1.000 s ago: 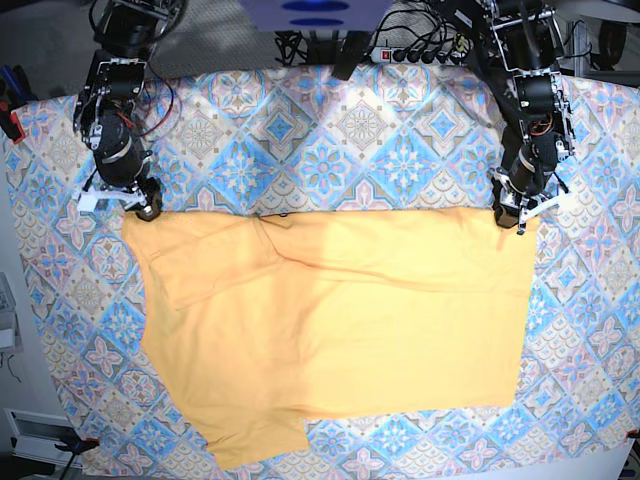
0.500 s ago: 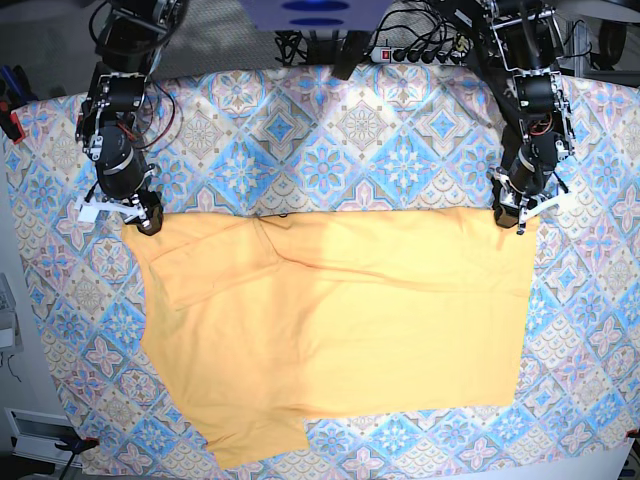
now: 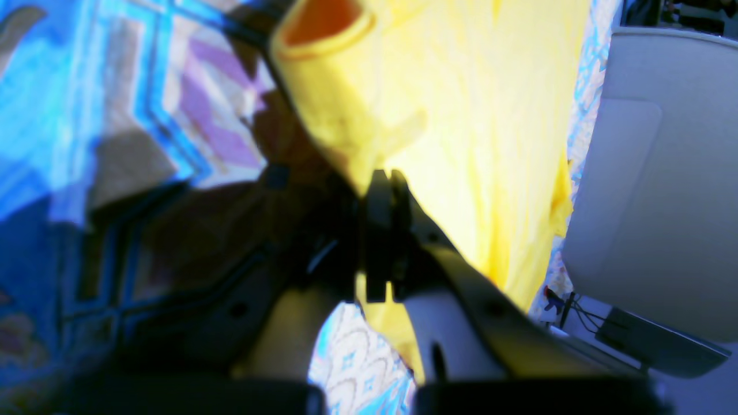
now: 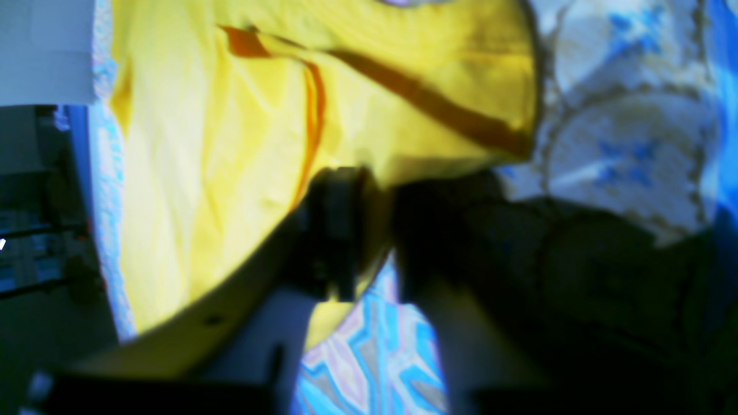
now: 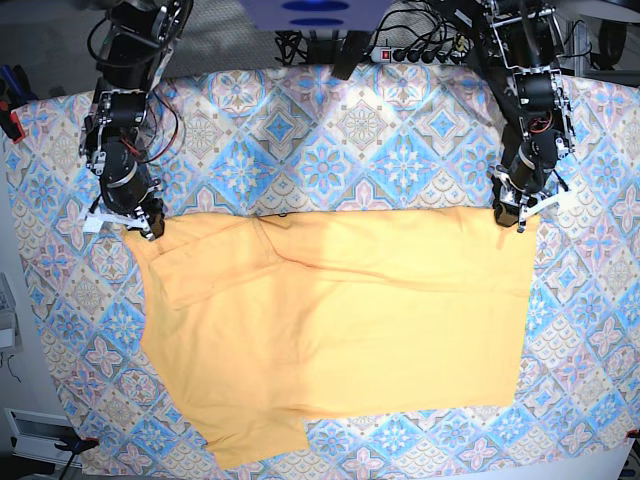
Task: Fold the T-shirt properly
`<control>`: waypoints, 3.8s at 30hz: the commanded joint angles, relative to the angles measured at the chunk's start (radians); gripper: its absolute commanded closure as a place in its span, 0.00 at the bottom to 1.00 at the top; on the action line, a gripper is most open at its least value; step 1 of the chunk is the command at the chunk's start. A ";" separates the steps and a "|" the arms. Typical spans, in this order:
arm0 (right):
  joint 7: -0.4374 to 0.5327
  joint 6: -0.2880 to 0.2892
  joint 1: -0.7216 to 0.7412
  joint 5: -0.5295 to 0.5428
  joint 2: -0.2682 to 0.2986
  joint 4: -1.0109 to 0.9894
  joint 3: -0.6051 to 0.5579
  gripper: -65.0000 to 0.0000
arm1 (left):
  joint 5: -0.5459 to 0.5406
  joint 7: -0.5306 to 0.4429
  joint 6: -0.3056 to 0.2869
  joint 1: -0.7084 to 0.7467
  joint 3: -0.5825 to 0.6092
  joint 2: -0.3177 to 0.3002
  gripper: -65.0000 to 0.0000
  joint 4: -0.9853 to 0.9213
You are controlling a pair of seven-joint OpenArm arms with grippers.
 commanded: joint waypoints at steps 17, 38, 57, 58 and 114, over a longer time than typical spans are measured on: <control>-0.004 0.007 -0.265 0.004 0.033 0.266 0.001 1.00 | -0.006 -0.001 -0.008 0.236 -0.007 -0.016 1.00 0.204; -0.005 0.007 -0.535 0.004 0.036 0.444 0.060 1.00 | -0.009 -0.001 -0.005 0.549 -0.008 -0.011 1.00 0.453; -0.086 0.007 -0.604 0.004 0.029 0.490 0.161 1.00 | -0.009 -0.001 -0.007 0.685 -0.008 -0.011 1.00 0.454; -0.086 0.007 -0.603 0.004 0.029 0.490 0.161 1.00 | -0.009 -0.001 -0.007 0.684 -0.005 -0.011 1.00 0.454; -0.123 0.007 -0.523 -0.001 0.007 0.594 0.356 0.78 | -0.111 0.287 -0.008 0.604 -0.254 -0.025 0.67 0.685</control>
